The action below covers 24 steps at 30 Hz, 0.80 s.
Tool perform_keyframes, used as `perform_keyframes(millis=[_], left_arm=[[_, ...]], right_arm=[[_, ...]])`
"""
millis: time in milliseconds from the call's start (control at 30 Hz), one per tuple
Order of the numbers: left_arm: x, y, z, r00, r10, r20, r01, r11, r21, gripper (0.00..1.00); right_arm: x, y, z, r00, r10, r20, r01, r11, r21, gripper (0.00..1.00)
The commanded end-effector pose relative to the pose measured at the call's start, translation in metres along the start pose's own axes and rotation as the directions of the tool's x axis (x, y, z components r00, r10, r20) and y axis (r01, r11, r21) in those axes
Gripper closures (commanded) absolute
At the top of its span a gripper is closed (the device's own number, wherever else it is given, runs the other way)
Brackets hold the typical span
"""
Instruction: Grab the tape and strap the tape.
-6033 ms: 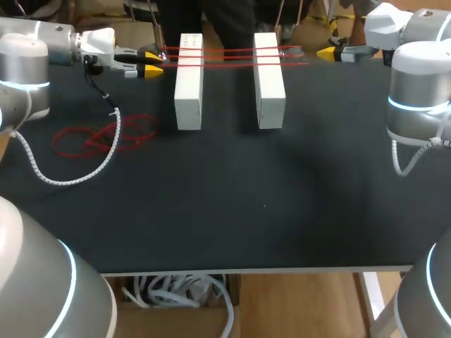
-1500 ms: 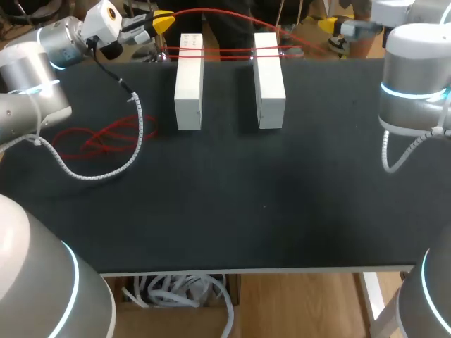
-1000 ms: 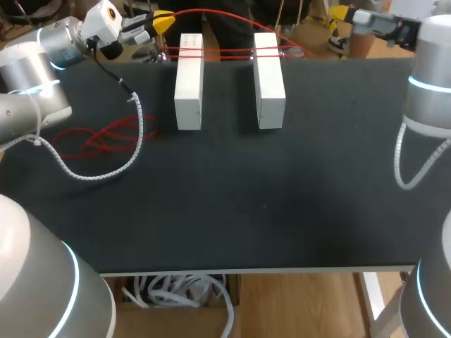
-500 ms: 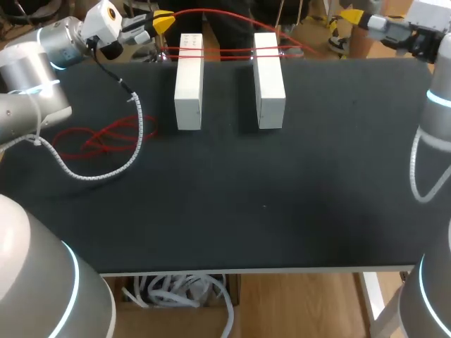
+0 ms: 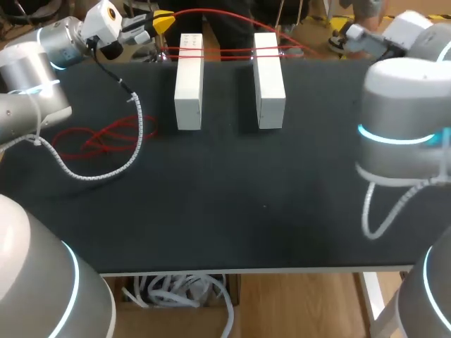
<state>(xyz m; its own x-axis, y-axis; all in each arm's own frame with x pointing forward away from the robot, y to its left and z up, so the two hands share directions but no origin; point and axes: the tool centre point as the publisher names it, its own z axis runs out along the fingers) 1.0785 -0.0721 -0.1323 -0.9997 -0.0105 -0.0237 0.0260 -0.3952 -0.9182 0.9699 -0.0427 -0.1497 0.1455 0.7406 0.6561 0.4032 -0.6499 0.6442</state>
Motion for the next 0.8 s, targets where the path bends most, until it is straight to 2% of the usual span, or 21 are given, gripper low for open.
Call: perform_keyframes(millis=[33,600,667,700,733,767,800], left_arm=[[0.002,-0.001,0.001,1.0,0.001,0.004,-0.001,1.0,-0.001,1.0],[0.002,-0.001,0.001,1.0,0.001,0.004,-0.001,1.0,-0.001,1.0],[0.002,-0.001,0.001,1.0,0.001,0.004,-0.001,1.0,-0.001,1.0],[0.002,-0.001,0.001,1.0,0.001,0.004,-0.001,1.0,-0.001,1.0],[0.002,-0.001,0.001,1.0,0.001,0.004,-0.001,1.0,-0.001,1.0],[0.002,-0.001,0.001,1.0,0.001,0.004,-0.001,1.0,-0.001,1.0],[0.002,-0.001,0.001,1.0,0.001,0.004,-0.001,1.0,-0.001,1.0]], right_arm=[[-0.002,-0.013,0.018,0.836,0.526,0.156,-0.289,0.664,-0.689,0.0],[-0.002,-0.013,0.018,0.836,0.526,0.156,-0.289,0.664,-0.689,0.0],[0.004,-0.011,0.013,0.721,0.637,0.271,-0.413,0.71,-0.57,0.0],[0.006,-0.009,0.011,0.666,0.676,0.315,-0.483,0.713,-0.509,0.0],[0.007,-0.008,0.009,0.635,0.697,0.333,-0.536,0.708,-0.46,0.0],[0.008,-0.009,0.01,0.63,0.698,0.341,-0.54,0.709,-0.453,0.0],[0.009,-0.01,0.012,0.611,0.719,0.331,-0.574,0.69,-0.441,0.0]])
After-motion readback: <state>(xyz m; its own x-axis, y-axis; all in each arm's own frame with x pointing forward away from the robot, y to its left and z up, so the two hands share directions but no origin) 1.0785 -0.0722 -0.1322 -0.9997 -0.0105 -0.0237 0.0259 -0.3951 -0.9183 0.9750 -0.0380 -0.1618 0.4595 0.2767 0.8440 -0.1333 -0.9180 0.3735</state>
